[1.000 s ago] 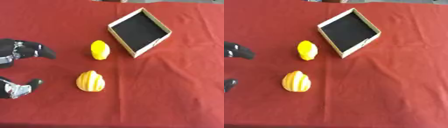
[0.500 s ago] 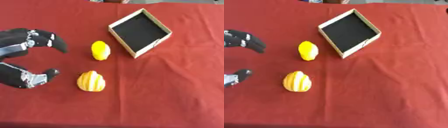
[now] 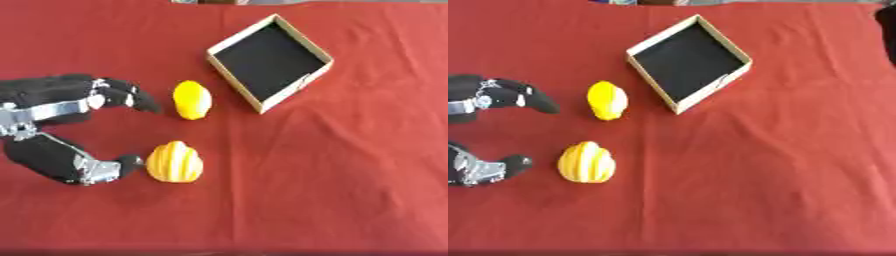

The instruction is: Pick up objects on the table and place them in the box.

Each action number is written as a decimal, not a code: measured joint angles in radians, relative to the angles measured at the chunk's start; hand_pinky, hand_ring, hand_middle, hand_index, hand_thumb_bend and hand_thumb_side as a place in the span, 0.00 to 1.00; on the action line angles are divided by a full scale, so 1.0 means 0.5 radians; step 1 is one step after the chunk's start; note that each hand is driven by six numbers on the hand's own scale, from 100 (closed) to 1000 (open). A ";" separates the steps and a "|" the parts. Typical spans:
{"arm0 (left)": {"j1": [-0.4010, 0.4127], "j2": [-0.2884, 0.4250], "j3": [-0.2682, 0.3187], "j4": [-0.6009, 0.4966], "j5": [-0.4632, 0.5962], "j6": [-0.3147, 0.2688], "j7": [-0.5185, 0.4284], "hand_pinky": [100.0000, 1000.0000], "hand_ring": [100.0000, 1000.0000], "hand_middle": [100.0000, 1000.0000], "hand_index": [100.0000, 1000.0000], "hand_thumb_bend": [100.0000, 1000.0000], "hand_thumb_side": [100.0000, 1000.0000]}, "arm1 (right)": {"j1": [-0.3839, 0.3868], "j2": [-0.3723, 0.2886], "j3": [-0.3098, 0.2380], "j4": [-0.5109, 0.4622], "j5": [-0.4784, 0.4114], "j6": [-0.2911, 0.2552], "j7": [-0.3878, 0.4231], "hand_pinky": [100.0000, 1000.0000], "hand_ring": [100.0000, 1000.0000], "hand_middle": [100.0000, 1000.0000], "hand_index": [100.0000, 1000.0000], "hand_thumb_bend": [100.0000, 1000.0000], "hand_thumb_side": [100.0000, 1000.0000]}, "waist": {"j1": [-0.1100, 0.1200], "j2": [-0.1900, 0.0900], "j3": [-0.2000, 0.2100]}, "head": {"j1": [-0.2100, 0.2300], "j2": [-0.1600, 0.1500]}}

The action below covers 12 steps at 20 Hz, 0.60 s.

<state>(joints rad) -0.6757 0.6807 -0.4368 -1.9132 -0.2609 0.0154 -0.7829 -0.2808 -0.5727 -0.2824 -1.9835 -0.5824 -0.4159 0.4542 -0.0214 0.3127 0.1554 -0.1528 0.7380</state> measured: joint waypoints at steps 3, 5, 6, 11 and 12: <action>0.000 -0.033 -0.013 0.057 -0.041 0.005 -0.028 0.93 0.86 0.83 0.92 0.27 0.66 | 0.000 0.002 0.000 0.000 0.000 0.002 0.000 0.92 0.86 0.59 0.75 0.00 0.41 | 0.003 0.000 0.000 | -0.001 0.000; 0.001 -0.058 -0.019 0.107 -0.075 0.004 -0.035 0.93 0.86 0.83 0.91 0.29 0.68 | 0.000 0.010 0.000 0.000 0.000 0.008 0.001 0.92 0.85 0.59 0.75 0.00 0.41 | 0.005 0.000 0.000 | -0.003 0.000; 0.001 -0.071 -0.019 0.136 -0.094 0.003 -0.036 0.92 0.86 0.82 0.91 0.30 0.68 | 0.000 0.012 0.000 0.000 0.000 0.011 0.001 0.92 0.85 0.59 0.75 0.00 0.41 | 0.006 0.000 0.000 | -0.004 0.000; -0.006 -0.147 -0.038 0.317 -0.239 -0.035 -0.015 0.92 0.86 0.82 0.90 0.33 0.66 | -0.001 0.013 0.000 0.000 -0.001 0.019 0.007 0.92 0.85 0.59 0.75 0.00 0.41 | 0.007 0.000 -0.009 | -0.001 0.000; -0.007 -0.165 -0.046 0.360 -0.271 -0.048 -0.012 0.92 0.86 0.82 0.90 0.33 0.66 | -0.001 0.013 0.000 0.000 -0.001 0.021 0.008 0.92 0.85 0.59 0.75 0.00 0.41 | 0.007 0.000 -0.013 | 0.001 0.000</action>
<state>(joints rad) -0.6793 0.5980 -0.4596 -1.7330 -0.3964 -0.0089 -0.7886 -0.2813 -0.5660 -0.2824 -1.9835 -0.5828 -0.4056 0.4581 -0.0181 0.3128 0.1490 -0.1522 0.7382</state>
